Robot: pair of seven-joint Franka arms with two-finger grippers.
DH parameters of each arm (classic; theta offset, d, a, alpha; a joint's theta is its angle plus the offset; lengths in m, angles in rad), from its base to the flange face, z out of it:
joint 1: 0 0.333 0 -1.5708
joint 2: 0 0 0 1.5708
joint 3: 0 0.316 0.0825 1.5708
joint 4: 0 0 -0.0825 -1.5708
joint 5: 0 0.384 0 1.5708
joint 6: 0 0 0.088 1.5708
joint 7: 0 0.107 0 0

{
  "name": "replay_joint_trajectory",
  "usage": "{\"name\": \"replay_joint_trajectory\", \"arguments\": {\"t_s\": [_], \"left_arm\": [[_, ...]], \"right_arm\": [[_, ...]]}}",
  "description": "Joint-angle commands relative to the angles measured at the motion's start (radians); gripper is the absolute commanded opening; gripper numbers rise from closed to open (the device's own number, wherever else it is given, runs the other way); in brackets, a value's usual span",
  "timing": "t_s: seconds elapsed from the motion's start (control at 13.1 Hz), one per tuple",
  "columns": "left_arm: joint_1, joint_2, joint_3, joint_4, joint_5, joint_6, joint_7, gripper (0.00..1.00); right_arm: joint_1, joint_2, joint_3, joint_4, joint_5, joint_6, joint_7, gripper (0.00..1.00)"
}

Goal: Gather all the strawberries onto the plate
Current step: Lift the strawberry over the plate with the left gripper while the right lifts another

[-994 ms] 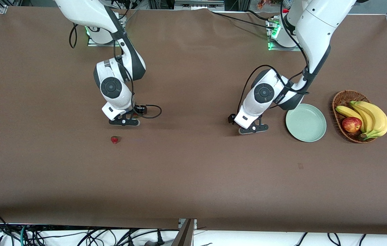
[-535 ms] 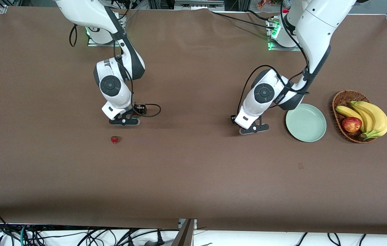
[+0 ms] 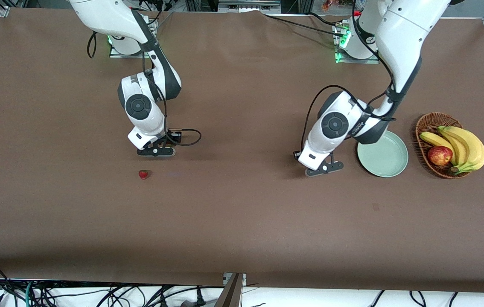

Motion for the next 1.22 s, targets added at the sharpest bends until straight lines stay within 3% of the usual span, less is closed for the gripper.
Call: {"name": "replay_joint_trajectory", "arguments": {"t_s": [0.0,0.23,0.54,0.76,0.99,1.15], "left_arm": [[0.013,-0.097,0.078,0.05,-0.158,-0.151,0.212,0.08],[0.014,-0.2,0.229,0.036,-0.258,-0.306,0.496,0.08],[0.014,-0.275,0.437,-0.091,-0.273,-0.317,0.847,0.08],[0.019,-0.283,0.56,-0.235,-0.3,-0.172,1.07,0.08],[0.033,-0.279,0.587,-0.41,-0.3,0.072,1.156,0.08],[0.037,-0.268,0.593,-0.444,-0.3,0.128,1.179,0.08]], "right_arm": [[-0.003,-0.007,0.001,-0.018,0.018,0.024,-0.027,0.45],[-0.005,-0.008,0.002,-0.014,0.02,0.021,-0.027,0.27],[-0.002,-0.014,0.036,0.053,0.13,-0.054,-0.019,0.24],[0.04,-0.005,0.067,0.224,0.189,-0.175,0.066,0.24],[0.092,0.082,0.073,0.444,0.193,-0.287,0.215,0.24],[0.126,0.151,0.074,0.573,0.195,-0.323,0.341,0.25]]}}
